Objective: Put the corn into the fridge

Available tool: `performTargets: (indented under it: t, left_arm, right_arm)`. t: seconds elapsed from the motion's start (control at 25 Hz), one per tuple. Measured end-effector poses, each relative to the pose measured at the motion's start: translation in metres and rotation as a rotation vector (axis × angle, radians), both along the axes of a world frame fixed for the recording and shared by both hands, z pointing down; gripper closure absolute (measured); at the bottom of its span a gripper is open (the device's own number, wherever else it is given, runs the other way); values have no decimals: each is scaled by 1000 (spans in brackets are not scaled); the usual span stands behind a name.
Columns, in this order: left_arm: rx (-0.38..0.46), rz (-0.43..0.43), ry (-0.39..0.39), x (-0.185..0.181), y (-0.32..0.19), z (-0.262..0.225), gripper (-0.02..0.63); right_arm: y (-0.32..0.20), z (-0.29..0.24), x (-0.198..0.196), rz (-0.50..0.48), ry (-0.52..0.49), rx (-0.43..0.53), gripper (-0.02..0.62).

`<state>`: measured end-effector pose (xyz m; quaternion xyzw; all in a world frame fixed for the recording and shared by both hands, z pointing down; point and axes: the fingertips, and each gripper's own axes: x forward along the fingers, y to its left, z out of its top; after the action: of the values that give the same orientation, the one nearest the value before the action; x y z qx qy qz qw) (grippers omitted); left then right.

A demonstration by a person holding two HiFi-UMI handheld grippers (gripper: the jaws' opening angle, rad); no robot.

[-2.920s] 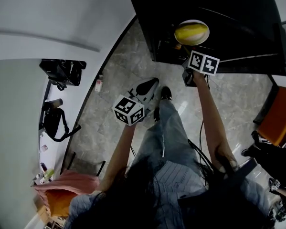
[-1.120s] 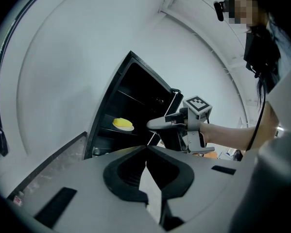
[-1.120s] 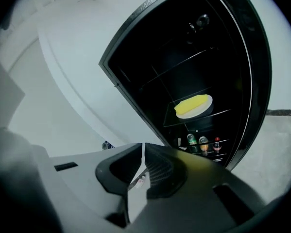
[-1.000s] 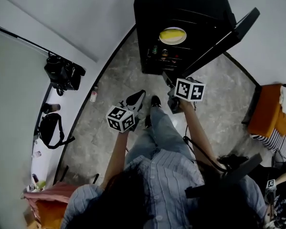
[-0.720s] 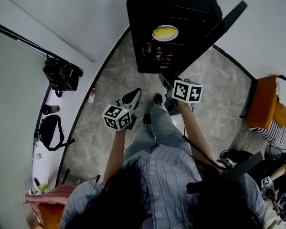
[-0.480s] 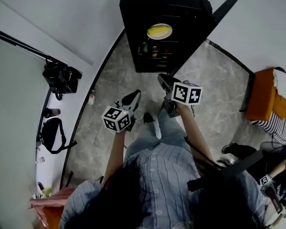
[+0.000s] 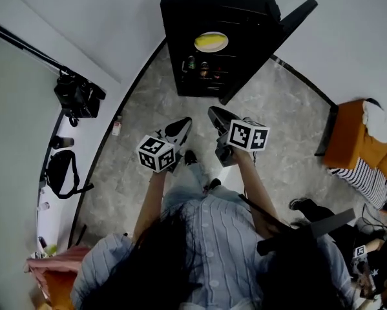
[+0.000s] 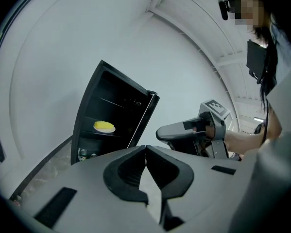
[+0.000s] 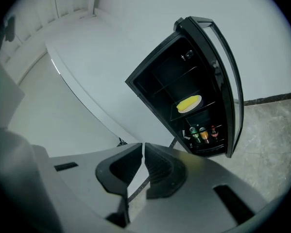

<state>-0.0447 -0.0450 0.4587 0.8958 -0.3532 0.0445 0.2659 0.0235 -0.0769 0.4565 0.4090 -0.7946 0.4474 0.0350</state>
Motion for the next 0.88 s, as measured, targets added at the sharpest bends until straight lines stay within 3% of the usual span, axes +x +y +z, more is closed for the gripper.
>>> performTargets:
  t: [0.32,0.88]
  left_arm:
    - [30,-43,12,21,28,-23,598]
    - [72,-75,-19,65,135,-42,598]
  right_arm:
    - [53,-4,11,-42,-25,-2,566]
    - [164,-22,56,-73,-41,62,567]
